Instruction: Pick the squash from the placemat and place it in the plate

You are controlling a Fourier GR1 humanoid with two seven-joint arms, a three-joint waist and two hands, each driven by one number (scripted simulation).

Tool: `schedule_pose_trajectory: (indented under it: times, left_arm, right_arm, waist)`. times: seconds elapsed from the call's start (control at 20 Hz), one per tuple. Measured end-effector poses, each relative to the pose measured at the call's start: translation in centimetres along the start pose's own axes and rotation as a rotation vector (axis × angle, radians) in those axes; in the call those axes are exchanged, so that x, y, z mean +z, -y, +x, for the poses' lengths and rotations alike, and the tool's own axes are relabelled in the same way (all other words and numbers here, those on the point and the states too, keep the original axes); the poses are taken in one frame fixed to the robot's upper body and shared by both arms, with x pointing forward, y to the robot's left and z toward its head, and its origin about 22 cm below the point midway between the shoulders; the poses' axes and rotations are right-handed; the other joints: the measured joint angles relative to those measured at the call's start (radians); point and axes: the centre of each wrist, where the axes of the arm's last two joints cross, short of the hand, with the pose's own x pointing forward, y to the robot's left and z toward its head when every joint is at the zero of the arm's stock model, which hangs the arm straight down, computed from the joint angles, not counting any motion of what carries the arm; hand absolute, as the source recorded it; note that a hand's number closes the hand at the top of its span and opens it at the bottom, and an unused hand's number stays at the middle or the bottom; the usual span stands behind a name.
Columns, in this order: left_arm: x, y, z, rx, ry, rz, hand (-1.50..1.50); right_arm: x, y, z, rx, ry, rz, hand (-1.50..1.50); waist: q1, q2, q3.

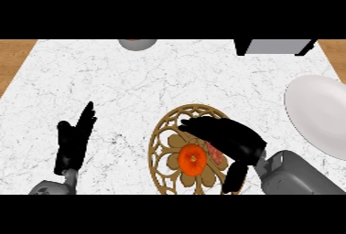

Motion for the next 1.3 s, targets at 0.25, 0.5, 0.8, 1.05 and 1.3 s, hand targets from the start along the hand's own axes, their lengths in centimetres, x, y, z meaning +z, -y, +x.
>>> schedule_pose_trajectory:
  times: [0.25,0.5,0.8,1.05,1.3]
  left_arm:
    - [0.1,0.1,-0.1,0.002,0.003,0.005,0.00]
    - [0.1,-0.2,0.4,0.000,0.008,0.002,0.00]
    - [-0.1,0.1,-0.6,-0.002,0.005,0.006,0.00]
    - [0.2,-0.3,-0.1,-0.006,0.010,0.008,0.00]
    - [0.4,-0.3,-0.7,-0.007,0.001,0.007,0.00]
  right_arm:
    - [-1.3,0.5,0.6,0.019,-0.048,0.077,-1.50]
    - [-2.1,-0.4,0.5,0.031,-0.071,0.111,-1.50]
    - [-3.0,-2.2,0.7,0.041,-0.073,0.139,-1.50]
    - [-4.0,-2.9,0.6,0.034,-0.075,0.154,-1.50]
    - [-3.9,-3.3,0.5,0.027,-0.079,0.154,-1.50]
  waist:
    - [-0.002,0.001,0.001]
    - [-0.003,0.002,0.001]
    - [-0.004,0.002,0.001]
    - [-0.003,0.002,0.001]
    - [-0.005,0.002,0.001]
